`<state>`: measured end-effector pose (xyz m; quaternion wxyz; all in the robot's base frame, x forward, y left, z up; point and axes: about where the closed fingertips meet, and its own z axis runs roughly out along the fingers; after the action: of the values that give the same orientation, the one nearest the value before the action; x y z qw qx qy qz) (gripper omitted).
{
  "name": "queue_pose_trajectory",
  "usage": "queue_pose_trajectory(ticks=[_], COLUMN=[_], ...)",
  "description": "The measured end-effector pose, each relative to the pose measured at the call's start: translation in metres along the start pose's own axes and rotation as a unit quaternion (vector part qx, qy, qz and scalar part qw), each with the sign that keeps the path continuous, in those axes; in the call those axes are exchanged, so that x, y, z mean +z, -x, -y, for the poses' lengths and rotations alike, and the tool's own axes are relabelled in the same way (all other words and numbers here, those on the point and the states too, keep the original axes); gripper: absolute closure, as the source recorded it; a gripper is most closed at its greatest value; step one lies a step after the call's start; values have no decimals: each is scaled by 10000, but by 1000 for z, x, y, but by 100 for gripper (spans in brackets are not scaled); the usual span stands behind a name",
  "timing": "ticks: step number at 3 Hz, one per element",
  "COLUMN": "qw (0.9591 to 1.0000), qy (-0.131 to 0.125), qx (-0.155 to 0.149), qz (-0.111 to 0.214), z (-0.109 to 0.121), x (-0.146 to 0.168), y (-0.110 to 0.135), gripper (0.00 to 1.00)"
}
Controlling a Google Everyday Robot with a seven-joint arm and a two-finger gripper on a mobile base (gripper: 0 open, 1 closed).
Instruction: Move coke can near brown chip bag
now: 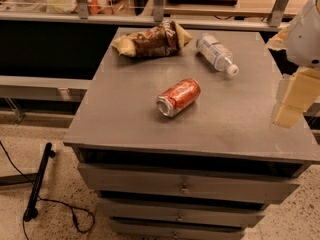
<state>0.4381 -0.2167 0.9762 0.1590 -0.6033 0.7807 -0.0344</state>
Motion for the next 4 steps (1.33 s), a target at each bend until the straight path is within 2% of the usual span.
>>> queue_pose_trajectory(ticks=[1, 2, 3, 4], qw=[10000, 9996, 9947, 9746], qy=[0, -30, 167, 468], qx=[0, -167, -932, -2140], qz=[0, 212, 410, 465], z=[0, 1, 0, -3], x=[0, -1, 16, 49], y=[0, 6, 39, 82], gripper=[0, 0, 0, 0])
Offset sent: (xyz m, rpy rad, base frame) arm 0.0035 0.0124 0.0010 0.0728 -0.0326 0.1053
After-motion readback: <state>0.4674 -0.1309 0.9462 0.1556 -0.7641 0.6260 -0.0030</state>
